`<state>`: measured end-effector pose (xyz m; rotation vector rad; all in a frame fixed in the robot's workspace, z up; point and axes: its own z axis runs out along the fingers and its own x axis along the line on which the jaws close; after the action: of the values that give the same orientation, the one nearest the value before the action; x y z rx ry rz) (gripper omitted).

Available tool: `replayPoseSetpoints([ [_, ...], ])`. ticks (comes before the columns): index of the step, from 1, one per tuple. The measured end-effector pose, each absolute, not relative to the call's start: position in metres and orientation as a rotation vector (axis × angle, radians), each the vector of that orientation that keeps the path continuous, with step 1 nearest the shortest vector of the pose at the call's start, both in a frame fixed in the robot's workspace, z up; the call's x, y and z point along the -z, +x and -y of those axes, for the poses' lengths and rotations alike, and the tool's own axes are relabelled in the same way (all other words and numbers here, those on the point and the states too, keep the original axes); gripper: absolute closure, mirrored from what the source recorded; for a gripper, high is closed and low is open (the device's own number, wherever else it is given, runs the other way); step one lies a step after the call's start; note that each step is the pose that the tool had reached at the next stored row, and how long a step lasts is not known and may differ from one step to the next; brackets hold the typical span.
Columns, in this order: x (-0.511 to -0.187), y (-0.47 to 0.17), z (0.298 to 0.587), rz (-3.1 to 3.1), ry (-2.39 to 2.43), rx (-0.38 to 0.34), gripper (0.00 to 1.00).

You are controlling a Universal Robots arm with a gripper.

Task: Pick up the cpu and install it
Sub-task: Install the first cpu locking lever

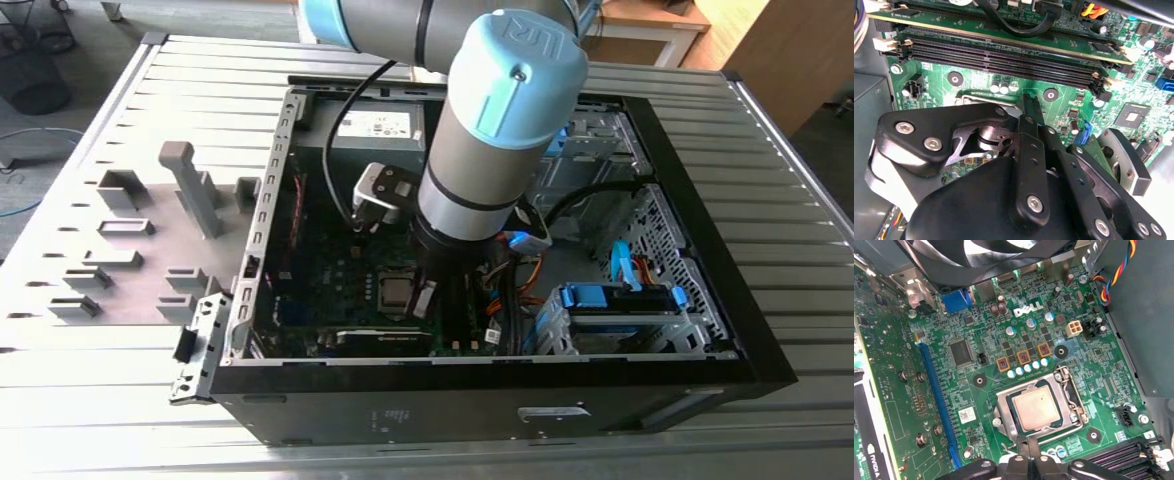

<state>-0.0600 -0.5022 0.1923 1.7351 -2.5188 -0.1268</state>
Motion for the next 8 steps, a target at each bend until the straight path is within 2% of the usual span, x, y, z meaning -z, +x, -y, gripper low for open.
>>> replayPoseSetpoints([
  [8, -0.1919, -0.0560, 0.5023, 2.519, 1.735, 0.127, 0.89],
])
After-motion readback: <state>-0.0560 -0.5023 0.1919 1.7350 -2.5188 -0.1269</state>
